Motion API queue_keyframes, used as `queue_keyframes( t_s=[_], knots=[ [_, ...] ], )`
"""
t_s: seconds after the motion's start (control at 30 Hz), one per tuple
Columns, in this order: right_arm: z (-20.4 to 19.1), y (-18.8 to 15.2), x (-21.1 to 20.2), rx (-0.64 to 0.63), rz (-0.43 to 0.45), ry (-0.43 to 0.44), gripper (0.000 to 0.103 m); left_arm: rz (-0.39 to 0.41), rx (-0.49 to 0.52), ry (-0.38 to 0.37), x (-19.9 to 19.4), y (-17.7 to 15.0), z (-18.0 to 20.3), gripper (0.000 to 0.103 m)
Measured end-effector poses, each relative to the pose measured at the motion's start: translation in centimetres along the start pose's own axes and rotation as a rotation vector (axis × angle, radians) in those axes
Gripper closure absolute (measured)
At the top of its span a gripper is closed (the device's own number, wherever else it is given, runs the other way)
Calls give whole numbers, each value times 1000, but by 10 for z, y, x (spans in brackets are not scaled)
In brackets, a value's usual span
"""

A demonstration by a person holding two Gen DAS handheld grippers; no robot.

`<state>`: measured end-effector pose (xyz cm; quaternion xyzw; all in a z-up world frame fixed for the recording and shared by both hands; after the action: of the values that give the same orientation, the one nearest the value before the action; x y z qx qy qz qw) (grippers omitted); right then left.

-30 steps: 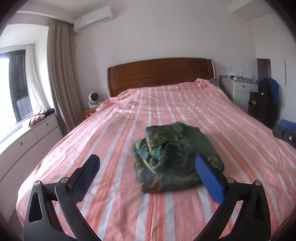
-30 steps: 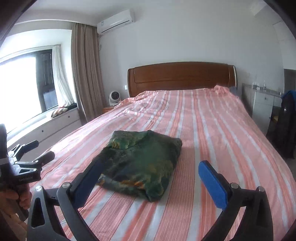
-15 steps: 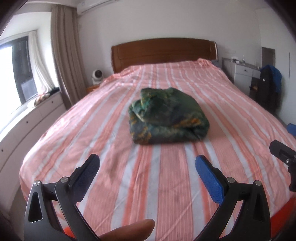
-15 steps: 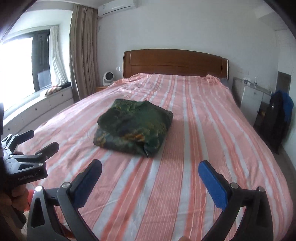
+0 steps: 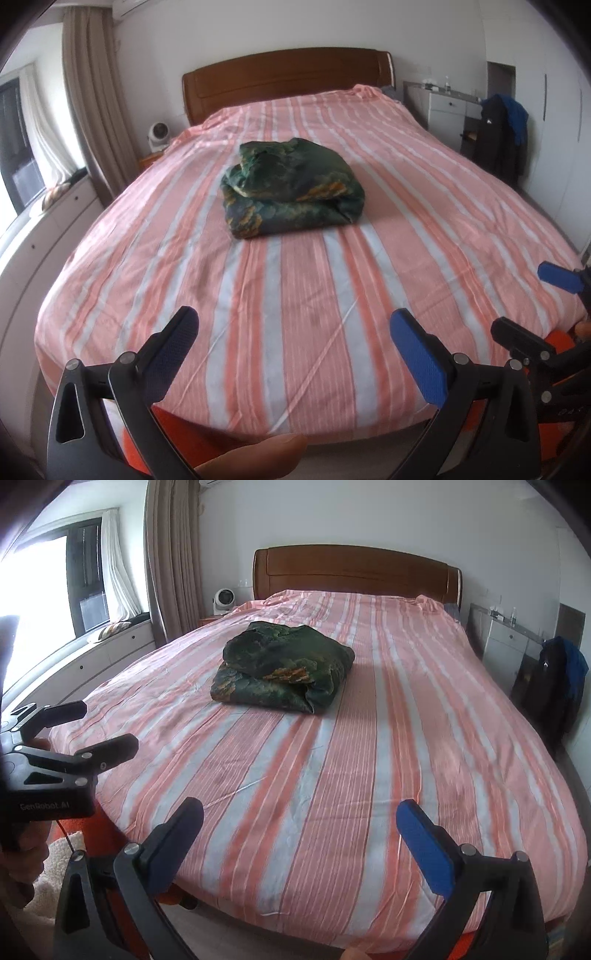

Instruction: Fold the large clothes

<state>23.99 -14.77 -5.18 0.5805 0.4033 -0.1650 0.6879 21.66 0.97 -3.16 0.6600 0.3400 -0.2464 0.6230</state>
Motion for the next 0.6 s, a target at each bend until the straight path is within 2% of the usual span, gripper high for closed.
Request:
queue_keyframes(
  t_s=[0.17, 0.33, 0.6],
  knots=[
    [-4, 1, -8, 20, -8, 3, 0, 7, -14, -5, -6, -1, 2, 0],
    [-9, 10, -19, -2, 23, -10, 0, 14, -12, 7, -6, -1, 4, 0],
    [-5, 28, -30, 4, 68, 19, 0, 0, -46, 20, -10, 12, 1, 0]
  ],
)
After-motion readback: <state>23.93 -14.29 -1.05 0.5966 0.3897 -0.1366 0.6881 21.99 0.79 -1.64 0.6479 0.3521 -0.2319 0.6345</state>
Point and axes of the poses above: each gripper's, at about its wrist camera, not at the fingertips, and x roughly the way its jaws point, z to its right, y to its top, the point moved 1 cm from there along x, roughly the way its jaws point, and after that the axes turned 9 degrees about -z, right-handed, at the moved point
